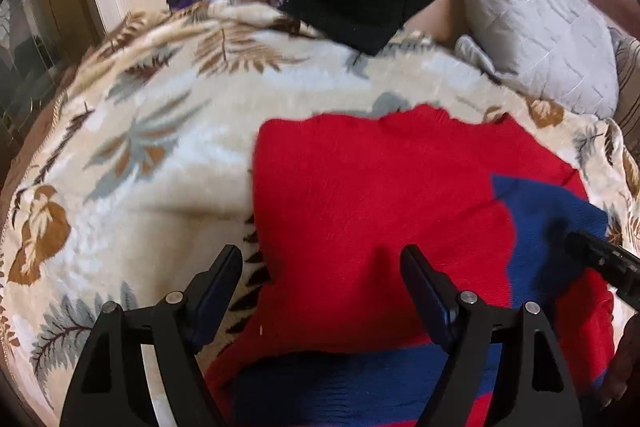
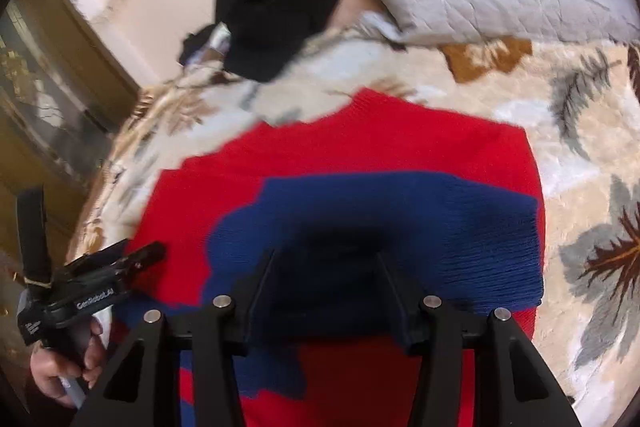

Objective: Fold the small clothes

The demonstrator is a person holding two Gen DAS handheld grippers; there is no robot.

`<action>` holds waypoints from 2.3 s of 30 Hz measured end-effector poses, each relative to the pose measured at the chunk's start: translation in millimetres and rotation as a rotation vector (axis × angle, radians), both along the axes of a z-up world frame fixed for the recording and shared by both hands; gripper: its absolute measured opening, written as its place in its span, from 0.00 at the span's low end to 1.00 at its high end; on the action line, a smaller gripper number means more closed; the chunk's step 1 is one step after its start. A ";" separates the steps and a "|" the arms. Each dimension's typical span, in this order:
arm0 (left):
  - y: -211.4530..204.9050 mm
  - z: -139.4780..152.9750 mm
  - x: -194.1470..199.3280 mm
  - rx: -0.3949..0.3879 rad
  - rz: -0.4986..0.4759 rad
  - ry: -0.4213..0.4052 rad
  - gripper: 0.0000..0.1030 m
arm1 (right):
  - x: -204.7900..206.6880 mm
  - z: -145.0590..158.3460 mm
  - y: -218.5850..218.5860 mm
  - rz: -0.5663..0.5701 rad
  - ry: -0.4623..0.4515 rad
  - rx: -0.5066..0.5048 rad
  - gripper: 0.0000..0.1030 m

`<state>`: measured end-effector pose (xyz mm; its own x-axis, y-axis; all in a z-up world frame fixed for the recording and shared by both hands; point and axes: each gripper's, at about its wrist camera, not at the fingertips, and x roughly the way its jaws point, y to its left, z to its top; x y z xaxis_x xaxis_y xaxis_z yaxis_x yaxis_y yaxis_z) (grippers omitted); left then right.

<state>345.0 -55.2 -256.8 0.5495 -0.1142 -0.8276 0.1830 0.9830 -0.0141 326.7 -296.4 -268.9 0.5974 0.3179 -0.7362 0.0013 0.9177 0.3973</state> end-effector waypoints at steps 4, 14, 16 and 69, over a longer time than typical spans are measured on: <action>-12.8 -24.1 -2.2 0.117 -0.051 0.091 0.80 | -0.6 -17.9 6.8 0.033 0.069 -0.042 0.53; 16.5 13.7 -47.6 0.072 -0.050 0.008 0.79 | -59.3 16.5 -26.7 0.025 0.049 0.060 0.57; 31.3 18.5 -62.6 0.050 -0.050 0.004 0.79 | -75.2 19.4 -37.4 0.005 0.053 0.087 0.60; 89.7 -39.0 -236.1 -0.275 -0.168 0.228 0.24 | -278.2 -31.3 -17.1 0.006 0.238 -0.024 0.34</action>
<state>108.9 34.5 -295.8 0.3102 -0.4209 -0.8524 0.3027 0.8937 -0.3312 48.5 -313.6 -300.2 0.4041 0.3017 -0.8635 0.0865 0.9272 0.3644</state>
